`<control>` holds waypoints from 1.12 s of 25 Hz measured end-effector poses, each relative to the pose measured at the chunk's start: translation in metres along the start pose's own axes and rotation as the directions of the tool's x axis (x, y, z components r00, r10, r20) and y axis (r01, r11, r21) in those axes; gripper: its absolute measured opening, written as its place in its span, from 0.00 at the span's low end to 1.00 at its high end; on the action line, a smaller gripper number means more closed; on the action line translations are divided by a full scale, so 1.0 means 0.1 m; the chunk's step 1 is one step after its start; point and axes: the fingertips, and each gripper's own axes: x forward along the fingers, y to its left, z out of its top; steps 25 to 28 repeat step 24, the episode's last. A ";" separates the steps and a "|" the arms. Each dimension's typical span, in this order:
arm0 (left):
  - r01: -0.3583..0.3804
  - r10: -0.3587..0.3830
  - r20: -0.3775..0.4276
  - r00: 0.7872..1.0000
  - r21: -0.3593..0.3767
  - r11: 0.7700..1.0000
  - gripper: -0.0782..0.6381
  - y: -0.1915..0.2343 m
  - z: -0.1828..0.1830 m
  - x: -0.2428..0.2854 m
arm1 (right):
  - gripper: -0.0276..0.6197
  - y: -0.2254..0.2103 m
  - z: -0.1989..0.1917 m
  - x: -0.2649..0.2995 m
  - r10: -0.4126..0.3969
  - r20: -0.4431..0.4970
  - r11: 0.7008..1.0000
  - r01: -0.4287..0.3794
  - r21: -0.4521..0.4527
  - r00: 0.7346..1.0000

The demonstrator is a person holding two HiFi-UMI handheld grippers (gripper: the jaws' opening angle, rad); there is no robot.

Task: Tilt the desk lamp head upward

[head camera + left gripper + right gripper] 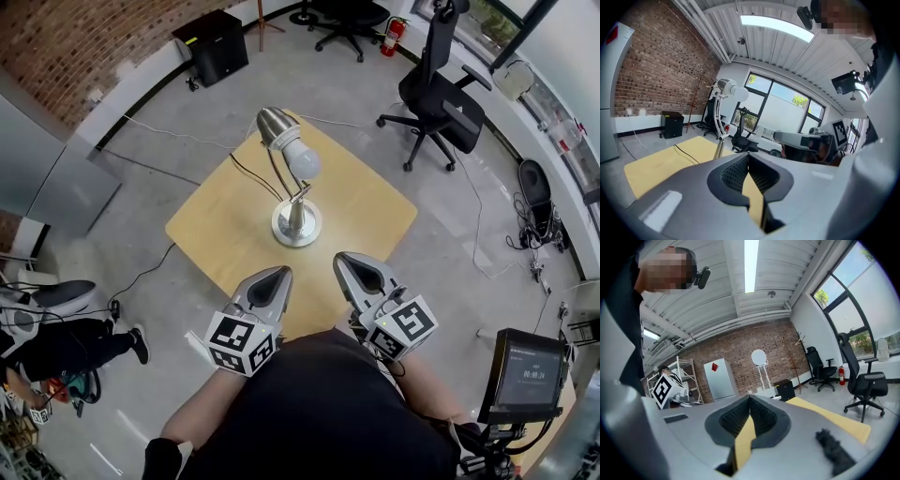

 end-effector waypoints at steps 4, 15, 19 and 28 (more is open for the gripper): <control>-0.006 0.005 -0.010 1.000 -0.012 1.000 0.12 0.04 -0.03 0.01 | 0.05 -0.02 0.00 0.02 -0.004 -0.001 1.000 0.004 0.007 1.000; -0.002 0.002 -0.013 1.000 -0.016 1.000 0.12 0.06 -0.05 0.02 | 0.05 -0.04 -0.07 0.04 -0.015 -0.031 1.000 0.015 0.003 0.999; 0.002 -0.003 -0.014 1.000 -0.013 1.000 0.12 0.05 -0.04 0.04 | 0.05 -0.04 -0.07 0.04 -0.013 -0.031 1.000 0.013 0.000 0.999; 0.001 -0.002 -0.021 1.000 -0.014 1.000 0.12 0.08 -0.05 0.05 | 0.05 -0.04 -0.06 0.05 -0.016 -0.032 1.000 0.016 0.000 0.999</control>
